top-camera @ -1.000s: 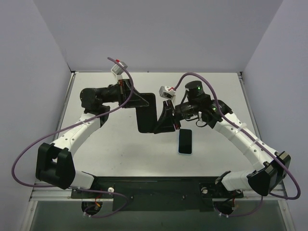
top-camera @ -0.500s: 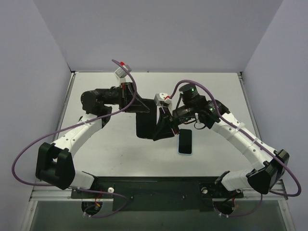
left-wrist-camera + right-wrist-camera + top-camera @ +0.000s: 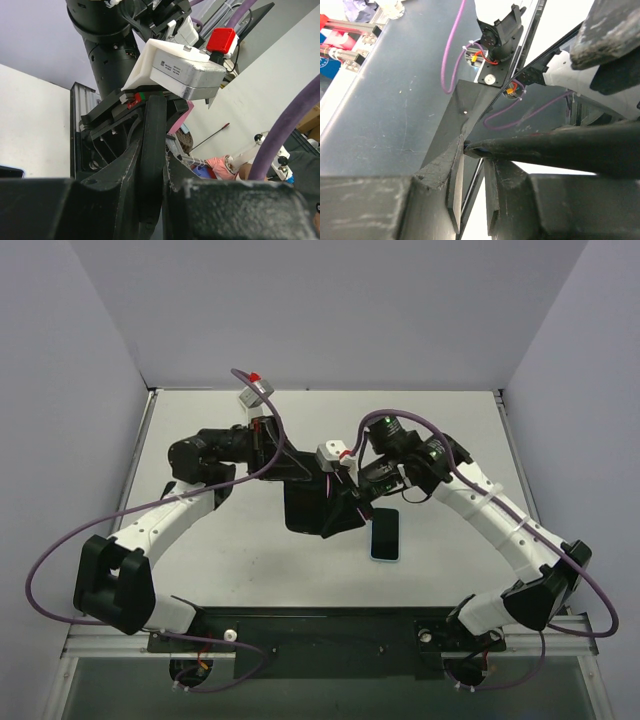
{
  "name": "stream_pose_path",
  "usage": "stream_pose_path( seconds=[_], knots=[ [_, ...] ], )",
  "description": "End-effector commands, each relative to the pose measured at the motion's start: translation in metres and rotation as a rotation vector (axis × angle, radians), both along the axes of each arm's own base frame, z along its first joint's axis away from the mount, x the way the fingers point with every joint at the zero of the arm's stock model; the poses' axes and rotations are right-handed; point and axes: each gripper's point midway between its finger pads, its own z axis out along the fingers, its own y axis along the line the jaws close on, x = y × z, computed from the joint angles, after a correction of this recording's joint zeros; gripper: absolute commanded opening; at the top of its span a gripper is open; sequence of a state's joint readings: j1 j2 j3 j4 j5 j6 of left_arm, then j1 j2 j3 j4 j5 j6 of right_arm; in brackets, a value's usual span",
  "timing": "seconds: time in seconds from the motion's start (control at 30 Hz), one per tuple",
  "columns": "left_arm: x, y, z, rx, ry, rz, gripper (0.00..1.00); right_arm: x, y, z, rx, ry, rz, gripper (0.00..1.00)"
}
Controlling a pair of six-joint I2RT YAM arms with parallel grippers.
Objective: Take the phone out of the phone case
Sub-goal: Remove the phone case from the phone.
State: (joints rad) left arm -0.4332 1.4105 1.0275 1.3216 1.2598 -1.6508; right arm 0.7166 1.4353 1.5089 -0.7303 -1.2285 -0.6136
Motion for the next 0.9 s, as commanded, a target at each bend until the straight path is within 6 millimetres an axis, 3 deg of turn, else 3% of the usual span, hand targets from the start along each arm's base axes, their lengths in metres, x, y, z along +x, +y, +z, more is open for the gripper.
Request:
stream_pose_path(
  seconds=[0.0, 0.13, 0.23, 0.27, 0.3, 0.33, 0.37, 0.7, 0.87],
  knots=[
    [-0.036, 0.000, 0.051, -0.087, 0.188, -0.097, 0.00, 0.038, 0.020, -0.017, 0.038, -0.241, 0.021, 0.00],
    [-0.036, -0.001, 0.049, -0.061, 0.166, -0.094, 0.00, 0.043, 0.013, -0.032, -0.052, -0.270, -0.027, 0.00],
    [-0.025, -0.007, 0.034, 0.022, 0.132, -0.027, 0.00, 0.069, -0.009, -0.068, -0.245, -0.385, -0.135, 0.00],
    [-0.017, -0.010, 0.025, 0.032, 0.046, 0.027, 0.00, 0.079, -0.018, -0.078, -0.306, -0.439, -0.168, 0.00],
    [-0.013, -0.011, 0.019, 0.104, 0.113, 0.048, 0.00, 0.086, -0.022, -0.084, -0.317, -0.479, -0.194, 0.00],
    [-0.007, -0.012, 0.012, 0.120, 0.017, 0.093, 0.00, 0.094, -0.027, -0.091, -0.351, -0.512, -0.232, 0.00],
    [-0.003, -0.012, 0.007, 0.171, 0.059, 0.110, 0.00, 0.102, -0.027, -0.093, -0.334, -0.537, -0.289, 0.00],
    [0.007, -0.008, 0.013, 0.104, 0.085, 0.096, 0.00, 0.102, -0.036, -0.085, -0.235, -0.454, -0.365, 0.00],
    [0.004, -0.006, 0.017, 0.077, 0.107, 0.064, 0.00, 0.060, -0.021, -0.050, -0.035, -0.288, -0.223, 0.00]
  ],
)
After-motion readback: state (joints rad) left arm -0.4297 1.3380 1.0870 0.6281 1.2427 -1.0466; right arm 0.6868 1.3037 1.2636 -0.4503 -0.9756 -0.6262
